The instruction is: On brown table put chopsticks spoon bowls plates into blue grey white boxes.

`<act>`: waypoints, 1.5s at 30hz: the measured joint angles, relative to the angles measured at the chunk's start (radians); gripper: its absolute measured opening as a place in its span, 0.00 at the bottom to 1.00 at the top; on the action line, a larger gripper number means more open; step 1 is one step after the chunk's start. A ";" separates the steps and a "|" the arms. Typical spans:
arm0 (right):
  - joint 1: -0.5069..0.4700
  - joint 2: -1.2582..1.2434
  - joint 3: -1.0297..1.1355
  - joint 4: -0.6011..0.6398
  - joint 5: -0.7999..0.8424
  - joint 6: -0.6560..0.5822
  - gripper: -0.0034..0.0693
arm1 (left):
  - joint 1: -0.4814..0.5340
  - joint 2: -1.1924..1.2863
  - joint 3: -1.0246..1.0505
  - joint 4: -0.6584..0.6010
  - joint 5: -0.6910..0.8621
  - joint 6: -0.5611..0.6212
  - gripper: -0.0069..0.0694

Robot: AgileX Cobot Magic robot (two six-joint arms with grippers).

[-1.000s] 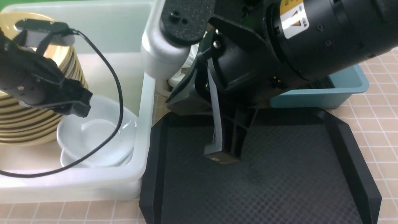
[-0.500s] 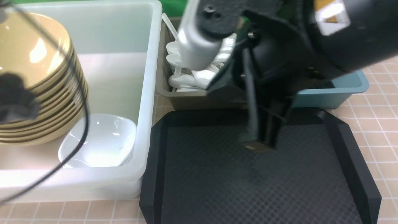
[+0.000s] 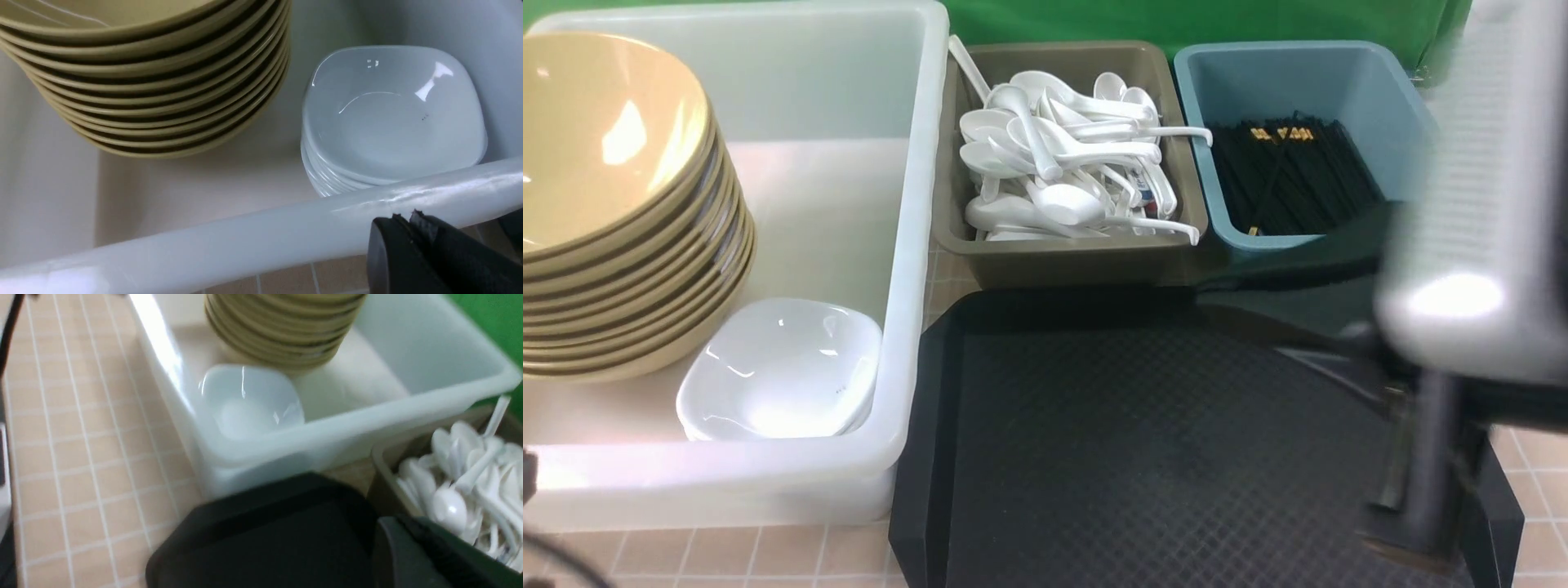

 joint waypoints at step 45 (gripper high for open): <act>-0.007 -0.224 0.343 -0.009 -0.482 -0.121 0.10 | 0.000 -0.214 0.075 -0.002 -0.085 0.000 0.09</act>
